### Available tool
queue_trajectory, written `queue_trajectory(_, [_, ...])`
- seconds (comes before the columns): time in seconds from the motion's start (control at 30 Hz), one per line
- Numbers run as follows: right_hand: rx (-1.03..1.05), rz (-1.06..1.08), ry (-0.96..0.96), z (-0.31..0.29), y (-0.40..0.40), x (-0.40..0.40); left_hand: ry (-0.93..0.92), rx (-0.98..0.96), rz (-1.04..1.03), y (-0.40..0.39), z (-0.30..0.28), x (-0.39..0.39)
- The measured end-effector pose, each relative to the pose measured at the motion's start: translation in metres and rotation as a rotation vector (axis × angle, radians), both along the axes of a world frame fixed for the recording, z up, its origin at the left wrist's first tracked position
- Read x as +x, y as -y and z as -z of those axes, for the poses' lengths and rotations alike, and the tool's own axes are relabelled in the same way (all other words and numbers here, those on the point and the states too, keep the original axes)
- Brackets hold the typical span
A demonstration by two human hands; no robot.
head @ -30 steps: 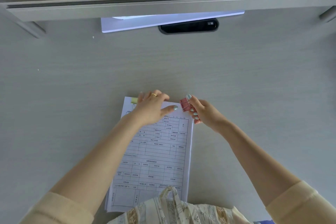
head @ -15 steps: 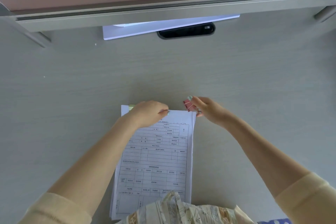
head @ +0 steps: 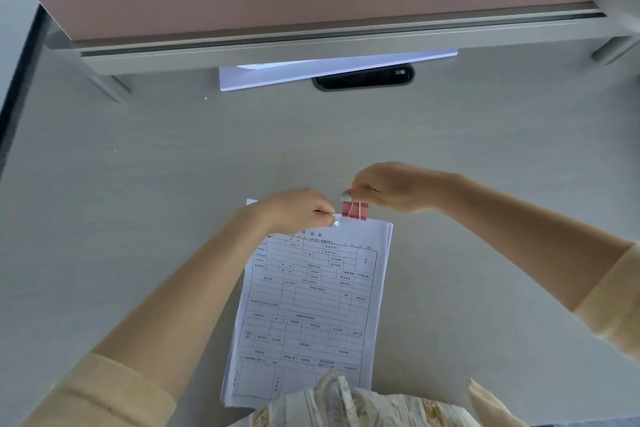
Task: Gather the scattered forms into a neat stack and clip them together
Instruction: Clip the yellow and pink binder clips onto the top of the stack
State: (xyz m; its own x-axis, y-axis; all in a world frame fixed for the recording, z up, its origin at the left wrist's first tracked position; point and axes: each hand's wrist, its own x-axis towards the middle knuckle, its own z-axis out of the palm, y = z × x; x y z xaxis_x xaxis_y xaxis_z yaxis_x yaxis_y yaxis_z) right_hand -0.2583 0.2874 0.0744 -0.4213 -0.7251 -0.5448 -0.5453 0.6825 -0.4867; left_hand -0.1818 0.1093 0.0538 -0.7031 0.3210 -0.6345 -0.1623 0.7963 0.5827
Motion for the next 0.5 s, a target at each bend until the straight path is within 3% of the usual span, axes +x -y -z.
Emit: queue_trajectory(0.5, [0.084, -0.077, 0.002, 0.007, 0.003, 0.014, 0.012, 0.022, -0.022, 0.006, -0.005, 0.007])
